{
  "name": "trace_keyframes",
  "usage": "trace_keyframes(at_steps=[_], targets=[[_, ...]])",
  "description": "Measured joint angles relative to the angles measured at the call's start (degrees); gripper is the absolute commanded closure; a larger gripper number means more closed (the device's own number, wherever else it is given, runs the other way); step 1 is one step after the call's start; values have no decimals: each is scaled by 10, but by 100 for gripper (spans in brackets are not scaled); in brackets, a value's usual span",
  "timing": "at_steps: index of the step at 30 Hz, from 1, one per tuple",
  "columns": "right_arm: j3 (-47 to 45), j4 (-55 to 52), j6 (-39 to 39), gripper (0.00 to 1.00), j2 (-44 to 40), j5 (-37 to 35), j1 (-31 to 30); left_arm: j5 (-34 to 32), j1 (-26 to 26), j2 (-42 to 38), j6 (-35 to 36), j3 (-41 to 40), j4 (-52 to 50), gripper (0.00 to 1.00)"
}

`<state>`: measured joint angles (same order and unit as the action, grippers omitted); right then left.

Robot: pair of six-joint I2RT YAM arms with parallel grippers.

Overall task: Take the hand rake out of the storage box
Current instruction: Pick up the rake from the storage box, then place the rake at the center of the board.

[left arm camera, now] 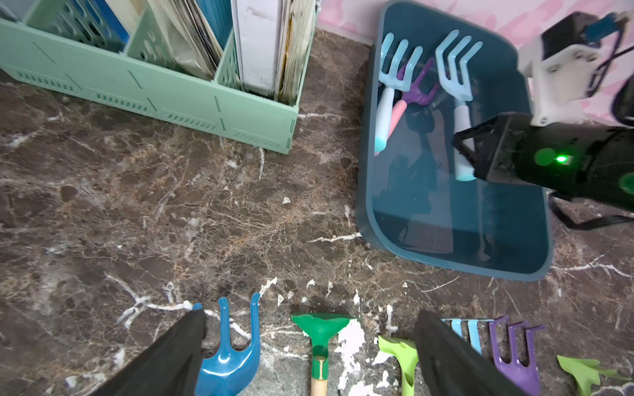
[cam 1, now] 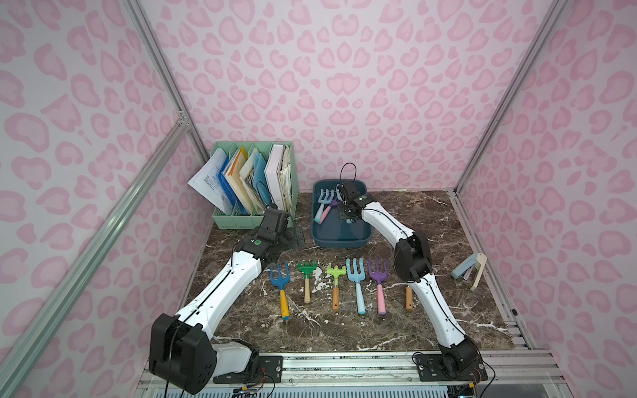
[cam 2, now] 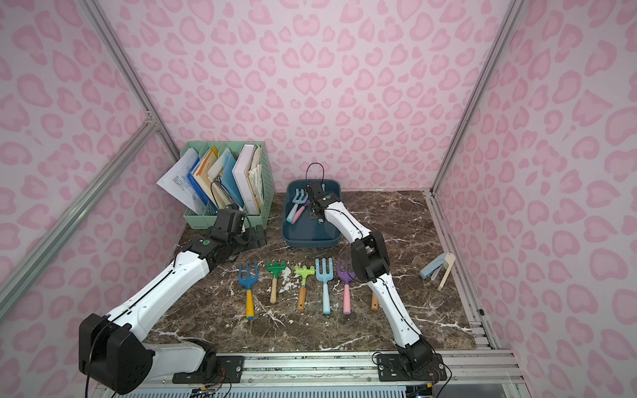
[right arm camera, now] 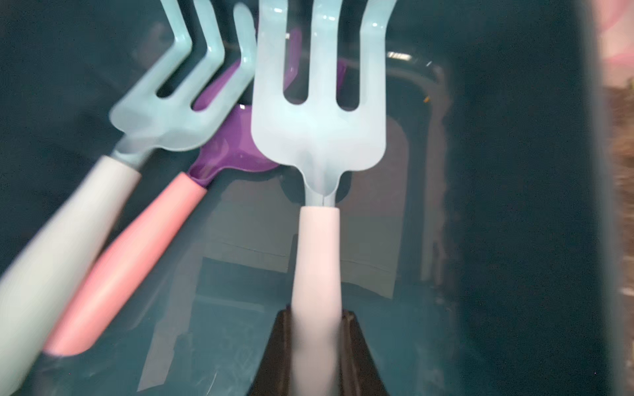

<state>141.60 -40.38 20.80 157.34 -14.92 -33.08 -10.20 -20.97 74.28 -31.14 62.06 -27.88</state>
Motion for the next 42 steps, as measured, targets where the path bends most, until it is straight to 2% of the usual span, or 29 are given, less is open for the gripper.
trace_keyframes(at_steps=[4, 7, 11, 14, 17, 20, 22, 29, 36, 42], targets=[[-21, 2, 0, 100, -59, -20, -11, 1, -7, -22, 0, -9, -1, 2], [-83, 6, 2, 100, -123, -22, -13, 1, -10, -43, -2, -20, -1, 2], [-253, 48, 6, 100, -262, -24, 3, 1, -14, -61, -3, -33, -1, 2], [-417, 109, 21, 100, -388, -19, 44, 3, -17, -64, -5, -35, -1, 2], [-532, 156, 32, 100, -439, -18, 94, 3, -22, -64, -5, -35, -1, 2], [-605, 180, 34, 100, -429, 5, 131, 7, -24, -58, -5, -32, -1, 2], [-624, 185, 34, 100, -413, 20, 146, 8, -26, -52, -5, -26, 0, 2], [-609, 215, 29, 100, -350, 43, 179, 13, -48, 28, -6, 45, -1, 2], [-590, 224, 20, 100, -314, 71, 163, 13, -57, 107, -7, 113, -3, 3], [-543, 221, 19, 100, -267, 80, 139, 12, -59, 132, -7, 129, -3, 3]])
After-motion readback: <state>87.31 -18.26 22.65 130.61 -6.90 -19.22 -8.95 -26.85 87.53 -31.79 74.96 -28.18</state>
